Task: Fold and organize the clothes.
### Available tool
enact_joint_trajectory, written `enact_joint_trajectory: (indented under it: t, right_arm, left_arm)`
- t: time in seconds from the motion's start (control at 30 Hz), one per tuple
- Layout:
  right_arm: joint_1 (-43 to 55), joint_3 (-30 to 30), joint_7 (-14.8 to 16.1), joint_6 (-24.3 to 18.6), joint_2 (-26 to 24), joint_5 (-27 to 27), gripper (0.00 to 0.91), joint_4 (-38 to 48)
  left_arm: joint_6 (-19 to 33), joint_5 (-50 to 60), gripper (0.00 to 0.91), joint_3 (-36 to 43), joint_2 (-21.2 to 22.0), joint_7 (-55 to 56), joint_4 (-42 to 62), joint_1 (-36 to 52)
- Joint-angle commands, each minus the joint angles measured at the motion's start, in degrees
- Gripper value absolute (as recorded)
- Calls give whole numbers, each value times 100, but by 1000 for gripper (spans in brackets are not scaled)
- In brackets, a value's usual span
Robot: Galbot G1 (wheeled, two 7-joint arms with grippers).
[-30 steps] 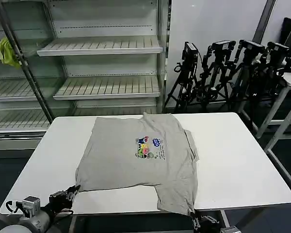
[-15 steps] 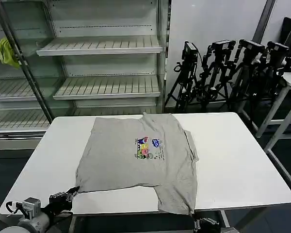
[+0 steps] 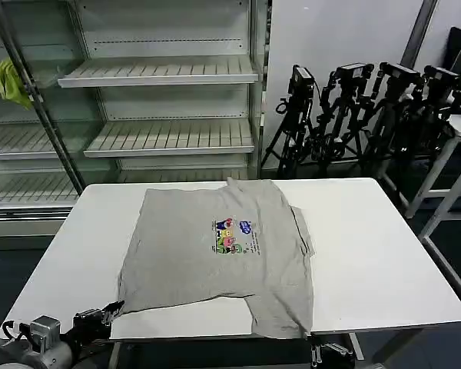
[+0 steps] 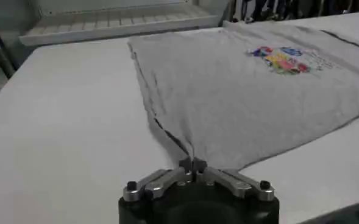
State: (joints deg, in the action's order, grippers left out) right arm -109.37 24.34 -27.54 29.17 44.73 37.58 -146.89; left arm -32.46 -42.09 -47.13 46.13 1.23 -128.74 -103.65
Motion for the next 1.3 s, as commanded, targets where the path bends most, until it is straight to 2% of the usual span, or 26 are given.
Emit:
enact_joint_trajectory:
  t: [0.03, 0.3, 0.57, 0.83, 1.1, 1.3]
  right_arm:
    - [-249, 190, 31, -12, -37, -40, 0, -264]
    - [-569, 691, -111, -66, -369, 165, 0, -311]
    - [300, 635, 84, -674, -423, 59, 0, -55]
    - [1764, -36, 207, -792, -422, 158, 0, 498]
    - [3625, -1047, 306, -873, -427, 316, 0, 1758]
    - [4436, -1601, 392, -923, -241, 303, 0, 2507]
  left_arm:
    - [30, 20, 50, -321, -7, -3, -278, -382]
    - [-1, -42, 50, -630, -168, 3, -489, -768]
    - [59, -43, 50, -508, -156, -2, -279, -328]
    - [86, -229, 50, -159, -247, -6, 195, 744]
    - [158, -260, 50, 590, -354, -15, 982, 1960]
    - [188, -210, 50, 1074, -300, -13, 1545, 2729]
